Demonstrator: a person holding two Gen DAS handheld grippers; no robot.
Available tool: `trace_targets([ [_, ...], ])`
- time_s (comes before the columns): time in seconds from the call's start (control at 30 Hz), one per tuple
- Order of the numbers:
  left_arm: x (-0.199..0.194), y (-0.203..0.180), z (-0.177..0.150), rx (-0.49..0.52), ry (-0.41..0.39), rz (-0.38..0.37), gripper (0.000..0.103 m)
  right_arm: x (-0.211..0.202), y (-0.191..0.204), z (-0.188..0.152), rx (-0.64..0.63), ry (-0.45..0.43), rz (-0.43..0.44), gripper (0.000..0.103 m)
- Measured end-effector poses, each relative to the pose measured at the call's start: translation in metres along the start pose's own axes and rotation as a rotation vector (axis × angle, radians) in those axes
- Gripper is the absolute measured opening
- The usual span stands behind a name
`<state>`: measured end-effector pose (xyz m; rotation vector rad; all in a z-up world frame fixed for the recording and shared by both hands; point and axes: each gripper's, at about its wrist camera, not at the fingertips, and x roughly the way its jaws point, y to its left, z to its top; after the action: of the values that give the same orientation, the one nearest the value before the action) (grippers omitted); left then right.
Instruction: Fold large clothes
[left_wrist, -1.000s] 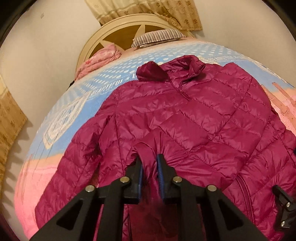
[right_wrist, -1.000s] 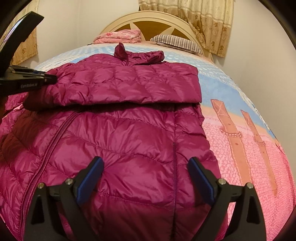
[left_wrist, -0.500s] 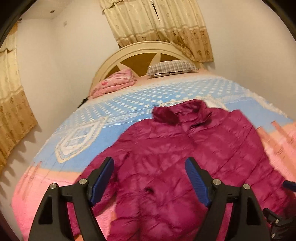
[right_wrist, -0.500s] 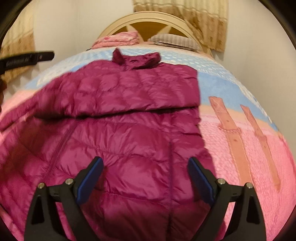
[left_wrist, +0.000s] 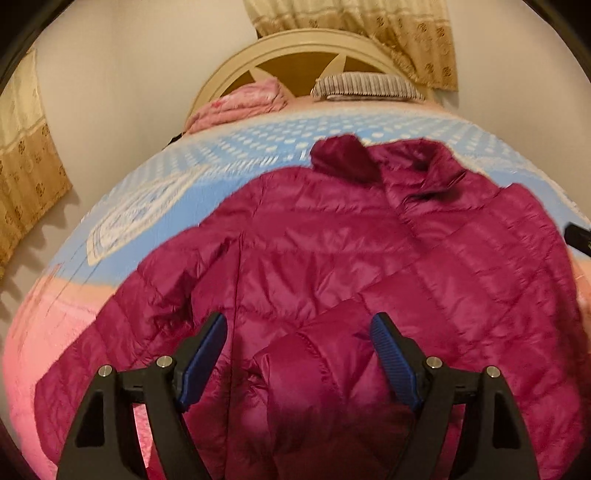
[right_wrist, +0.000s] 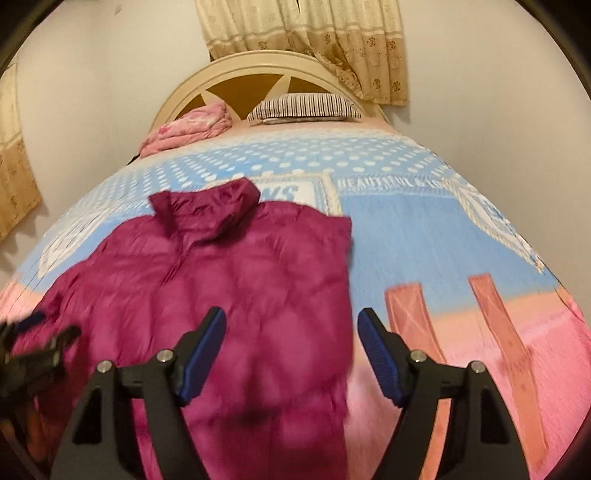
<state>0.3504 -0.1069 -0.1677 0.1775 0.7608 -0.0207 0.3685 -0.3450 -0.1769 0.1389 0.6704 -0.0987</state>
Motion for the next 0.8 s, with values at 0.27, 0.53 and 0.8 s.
trace_targets([
  [0.27, 0.027, 0.0, -0.016, -0.016, 0.052, -0.032, 0.087, 0.065, 0.004, -0.013, -0.039, 0.116, -0.023, 0.077],
  [0.53, 0.034, -0.004, -0.019, -0.003, 0.07, -0.03, 0.092, 0.076, -0.003, -0.02, -0.018, 0.172, -0.031, 0.079],
  [0.8, 0.038, 0.006, -0.02, -0.063, 0.093, -0.068, 0.096, 0.058, -0.001, -0.015, -0.028, 0.154, -0.093, 0.078],
])
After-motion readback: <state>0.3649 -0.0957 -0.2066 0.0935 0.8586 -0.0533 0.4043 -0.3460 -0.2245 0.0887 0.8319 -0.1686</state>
